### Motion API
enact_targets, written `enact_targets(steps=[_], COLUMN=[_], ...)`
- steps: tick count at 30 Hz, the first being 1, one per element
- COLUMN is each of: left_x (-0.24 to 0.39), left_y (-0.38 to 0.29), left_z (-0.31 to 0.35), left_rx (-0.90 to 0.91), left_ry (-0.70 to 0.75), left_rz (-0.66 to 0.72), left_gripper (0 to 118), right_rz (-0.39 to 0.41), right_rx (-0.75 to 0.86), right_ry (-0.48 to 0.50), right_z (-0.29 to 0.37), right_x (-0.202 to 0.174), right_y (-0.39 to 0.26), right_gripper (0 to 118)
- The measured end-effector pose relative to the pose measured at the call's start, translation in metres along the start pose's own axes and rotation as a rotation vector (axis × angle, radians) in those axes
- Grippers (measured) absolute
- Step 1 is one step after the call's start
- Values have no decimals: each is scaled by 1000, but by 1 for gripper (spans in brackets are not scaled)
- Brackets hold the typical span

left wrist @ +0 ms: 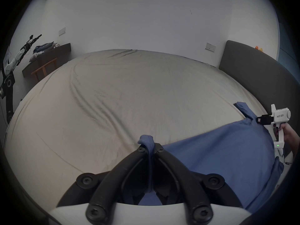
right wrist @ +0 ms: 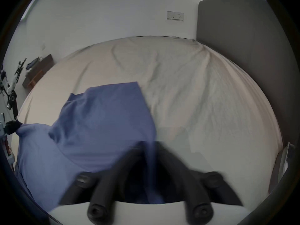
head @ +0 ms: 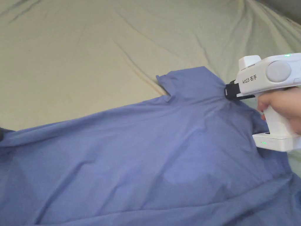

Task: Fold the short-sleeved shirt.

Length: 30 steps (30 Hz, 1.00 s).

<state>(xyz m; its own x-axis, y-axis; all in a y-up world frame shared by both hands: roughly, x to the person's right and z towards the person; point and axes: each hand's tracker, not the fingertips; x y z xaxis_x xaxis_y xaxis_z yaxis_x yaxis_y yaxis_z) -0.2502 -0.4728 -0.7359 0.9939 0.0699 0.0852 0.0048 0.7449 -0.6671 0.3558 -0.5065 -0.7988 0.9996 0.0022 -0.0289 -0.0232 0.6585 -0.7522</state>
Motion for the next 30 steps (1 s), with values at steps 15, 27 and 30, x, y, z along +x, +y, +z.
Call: enact_targets(steps=[15,27,30], left_x=[-17,-27,-32], left_y=[-11,-156,-185], left_z=[182,218,204], left_rx=[161,-15,-84], left_ry=[-138,-196,-162], left_rz=[52,80,105], left_gripper=[2,2,2], right_rz=[52,68,166], right_rx=[198,43,27], right_ry=[108,104,23], right_z=[252,288,272], right_x=[9,2,-3], right_y=[-50,-227,-252], right_gripper=[2,2,2])
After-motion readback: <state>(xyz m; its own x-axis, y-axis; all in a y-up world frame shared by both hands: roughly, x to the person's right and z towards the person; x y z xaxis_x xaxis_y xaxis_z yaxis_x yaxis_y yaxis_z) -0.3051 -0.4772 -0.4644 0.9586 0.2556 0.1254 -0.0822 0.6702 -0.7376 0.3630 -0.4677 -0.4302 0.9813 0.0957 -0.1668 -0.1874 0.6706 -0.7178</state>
